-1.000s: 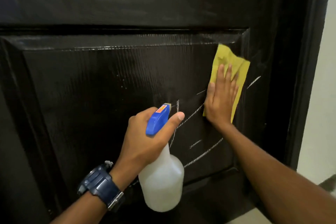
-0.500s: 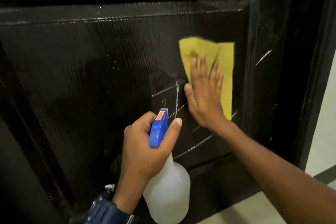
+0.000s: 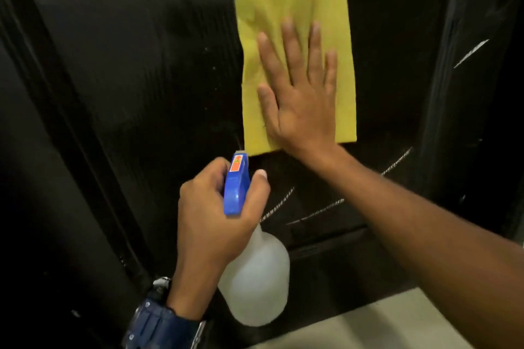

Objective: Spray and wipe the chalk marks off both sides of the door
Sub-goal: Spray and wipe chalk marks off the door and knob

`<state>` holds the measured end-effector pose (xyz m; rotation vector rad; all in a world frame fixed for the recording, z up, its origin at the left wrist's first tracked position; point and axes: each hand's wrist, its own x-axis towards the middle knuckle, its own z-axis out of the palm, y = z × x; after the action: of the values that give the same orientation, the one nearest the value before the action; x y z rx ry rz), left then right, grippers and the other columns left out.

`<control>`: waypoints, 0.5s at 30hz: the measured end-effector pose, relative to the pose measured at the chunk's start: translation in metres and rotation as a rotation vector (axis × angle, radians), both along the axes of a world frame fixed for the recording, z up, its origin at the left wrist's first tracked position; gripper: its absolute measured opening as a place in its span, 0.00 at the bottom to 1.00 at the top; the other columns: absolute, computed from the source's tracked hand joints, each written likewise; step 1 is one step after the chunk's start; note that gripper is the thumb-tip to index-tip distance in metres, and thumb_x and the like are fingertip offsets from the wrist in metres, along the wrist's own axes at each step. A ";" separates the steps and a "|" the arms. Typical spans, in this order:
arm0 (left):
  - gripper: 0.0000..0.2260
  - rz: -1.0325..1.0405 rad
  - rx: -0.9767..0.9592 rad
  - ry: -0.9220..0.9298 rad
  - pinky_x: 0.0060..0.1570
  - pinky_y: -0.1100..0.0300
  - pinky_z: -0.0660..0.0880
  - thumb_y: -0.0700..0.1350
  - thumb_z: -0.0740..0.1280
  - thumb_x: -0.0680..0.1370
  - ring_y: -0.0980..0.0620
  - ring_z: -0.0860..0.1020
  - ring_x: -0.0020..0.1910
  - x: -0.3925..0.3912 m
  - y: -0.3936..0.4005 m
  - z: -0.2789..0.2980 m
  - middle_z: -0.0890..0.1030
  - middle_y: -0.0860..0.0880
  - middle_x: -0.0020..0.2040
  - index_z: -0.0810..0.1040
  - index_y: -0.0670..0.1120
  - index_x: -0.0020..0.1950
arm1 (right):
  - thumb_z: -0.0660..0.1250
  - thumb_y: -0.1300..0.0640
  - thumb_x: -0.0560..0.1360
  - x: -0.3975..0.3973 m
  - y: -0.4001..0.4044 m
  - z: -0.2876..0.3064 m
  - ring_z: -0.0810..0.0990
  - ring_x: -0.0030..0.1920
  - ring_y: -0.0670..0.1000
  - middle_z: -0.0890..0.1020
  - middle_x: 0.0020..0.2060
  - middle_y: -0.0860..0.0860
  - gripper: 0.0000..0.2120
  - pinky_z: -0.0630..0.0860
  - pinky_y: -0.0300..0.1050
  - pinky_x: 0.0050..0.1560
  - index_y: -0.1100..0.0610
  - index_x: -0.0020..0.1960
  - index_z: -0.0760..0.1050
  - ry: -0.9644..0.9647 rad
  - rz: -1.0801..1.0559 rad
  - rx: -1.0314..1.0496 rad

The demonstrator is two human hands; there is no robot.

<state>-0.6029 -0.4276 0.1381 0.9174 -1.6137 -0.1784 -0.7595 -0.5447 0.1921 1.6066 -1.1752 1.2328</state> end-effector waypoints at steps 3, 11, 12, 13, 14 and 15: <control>0.17 0.040 0.021 -0.001 0.24 0.65 0.63 0.53 0.71 0.73 0.55 0.67 0.23 0.016 0.007 -0.017 0.69 0.53 0.25 0.67 0.50 0.32 | 0.50 0.42 0.84 0.010 0.013 -0.125 0.44 0.81 0.62 0.48 0.82 0.55 0.30 0.47 0.65 0.78 0.50 0.82 0.49 0.217 0.024 0.127; 0.16 0.095 0.136 0.056 0.22 0.64 0.66 0.50 0.74 0.71 0.53 0.69 0.22 0.061 0.032 -0.066 0.71 0.51 0.26 0.69 0.48 0.33 | 0.58 0.42 0.81 -0.011 0.024 -0.144 0.39 0.81 0.57 0.39 0.81 0.51 0.38 0.42 0.61 0.77 0.50 0.82 0.42 0.353 0.018 0.198; 0.16 0.126 0.143 0.077 0.22 0.62 0.67 0.50 0.74 0.72 0.52 0.70 0.22 0.068 0.035 -0.068 0.72 0.50 0.26 0.69 0.48 0.33 | 0.57 0.42 0.82 0.007 0.023 -0.109 0.38 0.81 0.59 0.39 0.81 0.53 0.37 0.39 0.62 0.77 0.52 0.82 0.42 0.185 0.041 0.189; 0.16 0.148 0.141 0.089 0.23 0.62 0.67 0.50 0.75 0.72 0.52 0.71 0.23 0.072 0.036 -0.068 0.72 0.50 0.26 0.69 0.48 0.33 | 0.56 0.42 0.82 0.022 0.020 -0.072 0.40 0.80 0.62 0.41 0.81 0.55 0.36 0.38 0.64 0.77 0.54 0.82 0.43 0.067 0.047 0.168; 0.16 0.171 0.144 0.088 0.23 0.64 0.67 0.50 0.75 0.73 0.51 0.71 0.24 0.078 0.038 -0.070 0.72 0.50 0.26 0.69 0.49 0.34 | 0.55 0.42 0.82 0.042 0.019 -0.043 0.43 0.80 0.65 0.46 0.82 0.57 0.36 0.39 0.66 0.76 0.56 0.82 0.46 -0.001 0.036 0.145; 0.16 0.184 0.135 0.074 0.24 0.66 0.67 0.49 0.75 0.72 0.52 0.72 0.24 0.083 0.041 -0.068 0.73 0.50 0.27 0.69 0.49 0.34 | 0.55 0.42 0.81 0.058 0.018 -0.021 0.46 0.80 0.67 0.50 0.81 0.59 0.35 0.41 0.68 0.77 0.57 0.82 0.49 -0.046 0.004 0.104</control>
<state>-0.5203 -0.3870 0.0697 1.1443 -1.4537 -0.1931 -0.7016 -0.5263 0.1714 1.6647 -1.2841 1.2351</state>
